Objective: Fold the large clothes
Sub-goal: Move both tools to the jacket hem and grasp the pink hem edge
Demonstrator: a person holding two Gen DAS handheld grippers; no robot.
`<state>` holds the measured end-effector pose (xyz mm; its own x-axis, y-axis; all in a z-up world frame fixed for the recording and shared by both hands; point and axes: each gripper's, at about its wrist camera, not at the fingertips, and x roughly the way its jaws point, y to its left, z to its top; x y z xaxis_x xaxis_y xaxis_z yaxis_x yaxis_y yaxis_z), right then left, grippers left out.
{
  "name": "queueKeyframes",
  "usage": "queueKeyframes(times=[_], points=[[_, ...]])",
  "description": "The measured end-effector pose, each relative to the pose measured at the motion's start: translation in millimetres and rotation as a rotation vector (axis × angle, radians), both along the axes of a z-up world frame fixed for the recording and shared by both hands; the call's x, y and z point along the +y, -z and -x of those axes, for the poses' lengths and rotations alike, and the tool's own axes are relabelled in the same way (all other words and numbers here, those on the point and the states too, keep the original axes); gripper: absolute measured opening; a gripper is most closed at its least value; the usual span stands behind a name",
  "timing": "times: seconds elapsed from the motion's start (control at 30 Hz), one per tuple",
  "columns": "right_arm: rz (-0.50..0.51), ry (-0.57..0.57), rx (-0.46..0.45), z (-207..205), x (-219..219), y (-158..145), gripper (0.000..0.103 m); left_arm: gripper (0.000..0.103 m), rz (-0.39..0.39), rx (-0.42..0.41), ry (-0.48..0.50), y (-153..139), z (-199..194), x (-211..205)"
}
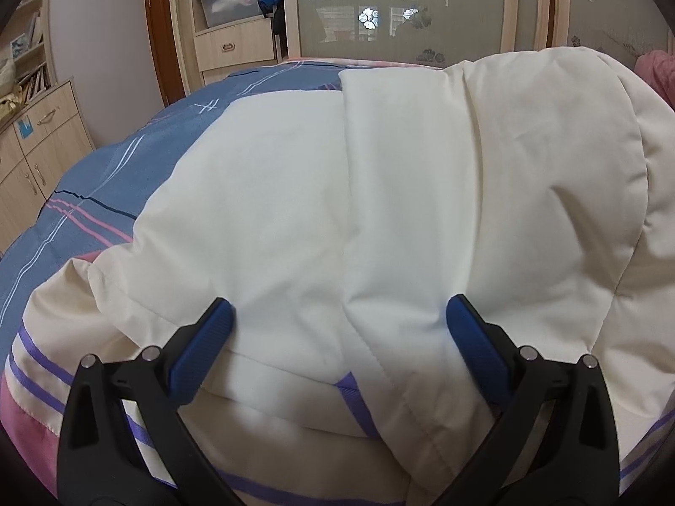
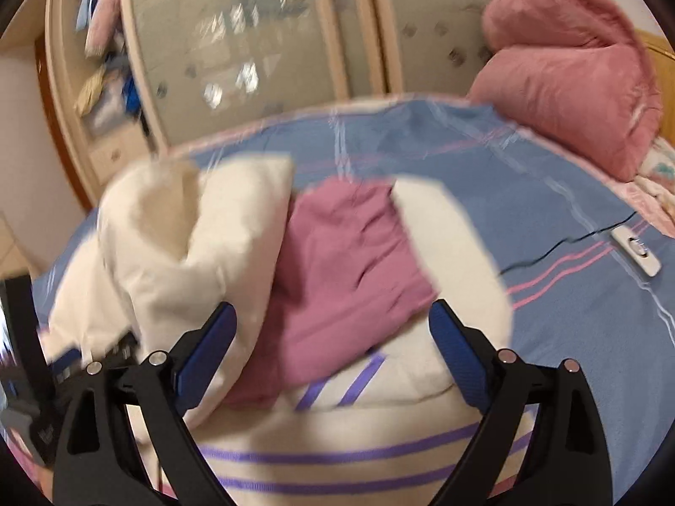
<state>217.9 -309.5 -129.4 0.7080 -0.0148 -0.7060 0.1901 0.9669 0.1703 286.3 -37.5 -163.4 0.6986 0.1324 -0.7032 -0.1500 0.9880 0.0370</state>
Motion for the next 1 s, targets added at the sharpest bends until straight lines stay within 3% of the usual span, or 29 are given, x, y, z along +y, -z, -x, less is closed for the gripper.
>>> queueKeyframes(times=[0.1,0.27,0.4,0.47,0.53,0.6,0.67,0.7,0.73,0.83,0.93,1.0], points=[[-0.011,-0.015,0.104,-19,-6,22,0.095,0.101,-0.007,0.001,0.000,1,-2,-1],[0.013,-0.021,0.123,-24,-3,21,0.096,0.101,-0.014,0.024,0.005,-8,-3,0],[0.003,-0.023,0.124,-24,-5,20,0.096,0.101,-0.011,0.004,0.037,-35,30,4],[0.005,-0.024,0.123,-25,-5,20,0.096,0.101,-0.047,0.013,0.101,-40,52,2],[0.008,-0.025,0.121,-26,-4,20,0.096,0.101,-0.136,0.011,0.155,-39,75,0],[0.010,-0.025,0.120,-25,-4,20,0.096,0.101,-0.181,0.053,0.156,-27,81,3],[0.013,-0.024,0.117,-24,-3,21,0.096,0.101,-0.166,0.154,0.125,5,78,13],[0.016,-0.025,0.115,-24,-2,22,0.096,0.101,-0.119,0.147,0.124,13,78,20],[0.019,-0.027,0.114,-23,-2,22,0.096,0.101,-0.066,0.083,0.120,17,83,27],[0.019,-0.013,0.100,-14,-2,17,0.096,0.101,-0.071,0.051,0.129,19,84,27],[0.041,0.060,-0.019,12,-4,-10,0.095,0.101,-0.065,0.052,0.135,19,84,29],[0.064,0.048,-0.068,27,1,-24,0.095,0.101,-0.063,0.044,0.135,20,85,30]])
